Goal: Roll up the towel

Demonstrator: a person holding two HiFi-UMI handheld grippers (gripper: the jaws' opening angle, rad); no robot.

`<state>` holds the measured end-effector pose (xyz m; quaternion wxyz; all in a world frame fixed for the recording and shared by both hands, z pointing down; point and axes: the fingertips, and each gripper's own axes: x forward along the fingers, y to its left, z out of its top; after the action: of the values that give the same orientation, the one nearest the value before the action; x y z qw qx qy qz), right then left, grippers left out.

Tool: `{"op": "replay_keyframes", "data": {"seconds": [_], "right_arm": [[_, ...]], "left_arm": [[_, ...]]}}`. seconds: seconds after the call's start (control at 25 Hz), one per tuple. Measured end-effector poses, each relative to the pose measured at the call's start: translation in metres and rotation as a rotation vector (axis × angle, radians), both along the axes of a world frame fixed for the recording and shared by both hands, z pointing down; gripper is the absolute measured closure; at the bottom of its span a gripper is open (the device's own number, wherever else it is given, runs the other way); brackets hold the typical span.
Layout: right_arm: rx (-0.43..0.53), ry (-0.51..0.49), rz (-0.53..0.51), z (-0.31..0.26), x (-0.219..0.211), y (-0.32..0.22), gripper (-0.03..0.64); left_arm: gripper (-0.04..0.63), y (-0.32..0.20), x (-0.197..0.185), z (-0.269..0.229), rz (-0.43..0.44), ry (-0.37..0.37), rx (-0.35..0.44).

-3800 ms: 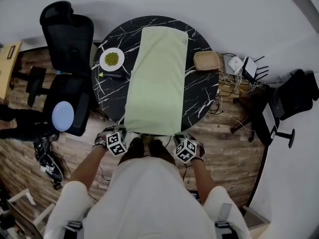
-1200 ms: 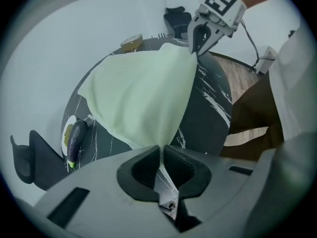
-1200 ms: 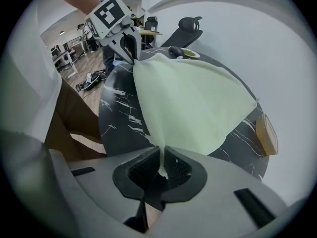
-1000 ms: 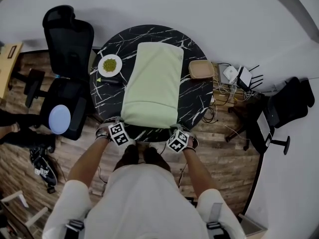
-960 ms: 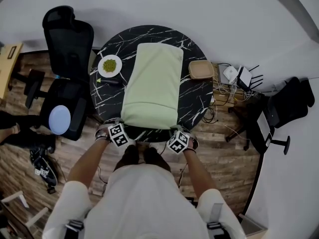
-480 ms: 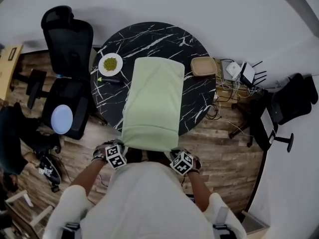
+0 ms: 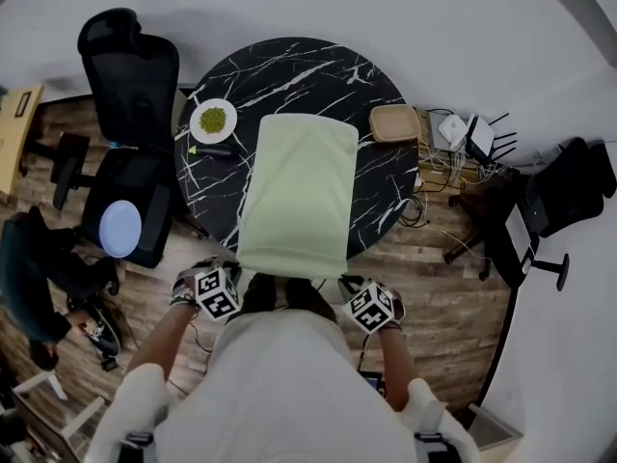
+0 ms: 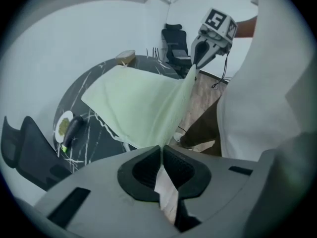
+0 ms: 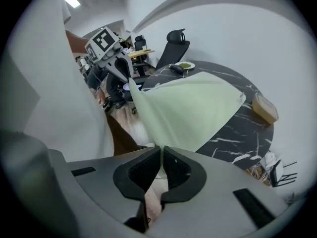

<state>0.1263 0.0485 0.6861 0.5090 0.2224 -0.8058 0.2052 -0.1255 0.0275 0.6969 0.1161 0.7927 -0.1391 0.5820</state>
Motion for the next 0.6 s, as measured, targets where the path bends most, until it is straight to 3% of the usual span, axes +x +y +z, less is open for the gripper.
{"op": "replay_keyframes", "data": {"seconds": [0.2, 0.4, 0.6], "right_arm": [[0.147, 0.053, -0.027, -0.009, 0.005, -0.065, 0.607], [0.278, 0.125, -0.035, 0.001, 0.009, -0.123, 0.607], [0.3, 0.16, -0.02, 0.02, 0.011, -0.155, 0.606]], "left_arm": [[0.578, -0.063, 0.004, -0.011, -0.003, -0.017, 0.138], [0.578, -0.116, 0.013, -0.001, 0.047, -0.083, 0.26], [0.578, -0.147, 0.015, 0.015, 0.051, -0.13, 0.319]]}}
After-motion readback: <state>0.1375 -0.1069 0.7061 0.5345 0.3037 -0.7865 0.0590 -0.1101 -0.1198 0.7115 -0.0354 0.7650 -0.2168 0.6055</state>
